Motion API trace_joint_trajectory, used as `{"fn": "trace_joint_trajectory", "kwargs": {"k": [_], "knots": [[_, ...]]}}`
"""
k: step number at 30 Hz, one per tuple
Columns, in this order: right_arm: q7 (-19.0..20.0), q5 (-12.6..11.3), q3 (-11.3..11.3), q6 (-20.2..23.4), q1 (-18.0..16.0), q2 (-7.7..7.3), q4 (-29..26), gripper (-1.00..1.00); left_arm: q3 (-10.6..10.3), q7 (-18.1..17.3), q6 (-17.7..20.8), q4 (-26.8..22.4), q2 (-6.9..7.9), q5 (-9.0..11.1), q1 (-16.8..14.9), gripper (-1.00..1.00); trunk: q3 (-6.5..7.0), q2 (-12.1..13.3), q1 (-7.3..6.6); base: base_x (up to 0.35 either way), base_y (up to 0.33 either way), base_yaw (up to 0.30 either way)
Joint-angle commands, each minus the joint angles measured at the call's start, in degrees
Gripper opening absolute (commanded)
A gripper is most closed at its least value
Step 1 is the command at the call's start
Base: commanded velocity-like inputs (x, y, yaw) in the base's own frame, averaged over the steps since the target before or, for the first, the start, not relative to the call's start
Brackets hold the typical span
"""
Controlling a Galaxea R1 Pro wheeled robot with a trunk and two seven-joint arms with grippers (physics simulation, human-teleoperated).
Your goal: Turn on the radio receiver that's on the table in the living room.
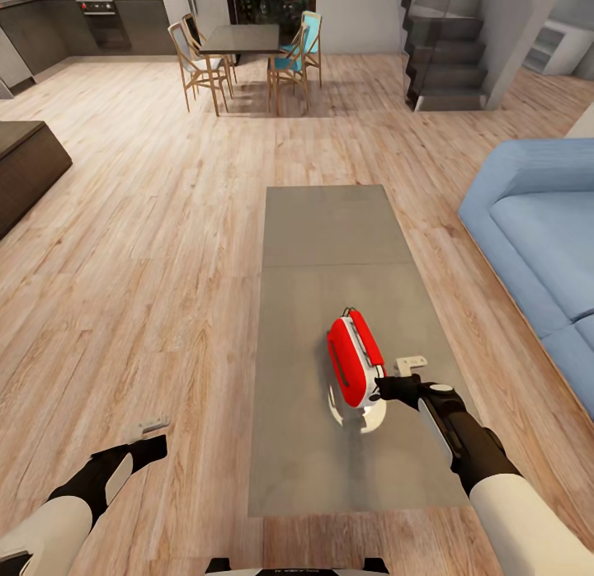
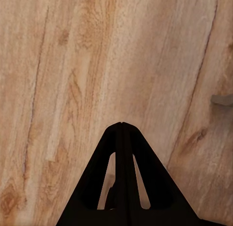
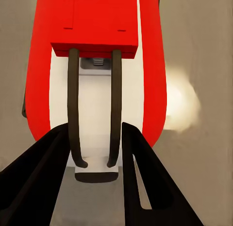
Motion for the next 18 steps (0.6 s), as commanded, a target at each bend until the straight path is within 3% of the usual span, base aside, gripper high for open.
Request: {"fn": "trace_joint_trajectory", "kwargs": {"k": [1,6,7,18], "knots": [[-0.04,1.26,-0.11,-0.14,0.02,-0.01,1.43,-1.0,0.0,0.0,-0.01,0.01,-0.01,-0.01,-0.01,-1.0,0.0,0.01,0.02,0.0,0.0,0.0],[0.32,1.26,-0.11,-0.01,0.02,-0.01,1.44,-1.0,0.0,0.0,-0.01,0.01,-0.01,-0.01,-0.01,-1.0,0.0,0.01,0.02,0.0,0.0,0.0],[0.29,1.27,-0.11,0.01,0.02,-0.01,1.44,1.0,0.0,0.0,-0.01,0.01,-0.01,-0.01,-0.01,-1.0,0.0,0.01,0.02,0.0,0.0,0.0],[-0.18,1.28,-0.03,-0.05,0.02,-0.01,2.64,1.0,0.0,0.01,-0.04,0.01,-0.01,-0.01,-0.01,-1.0,0.0,0.01,0.02,0.0,0.0,0.0]]}}
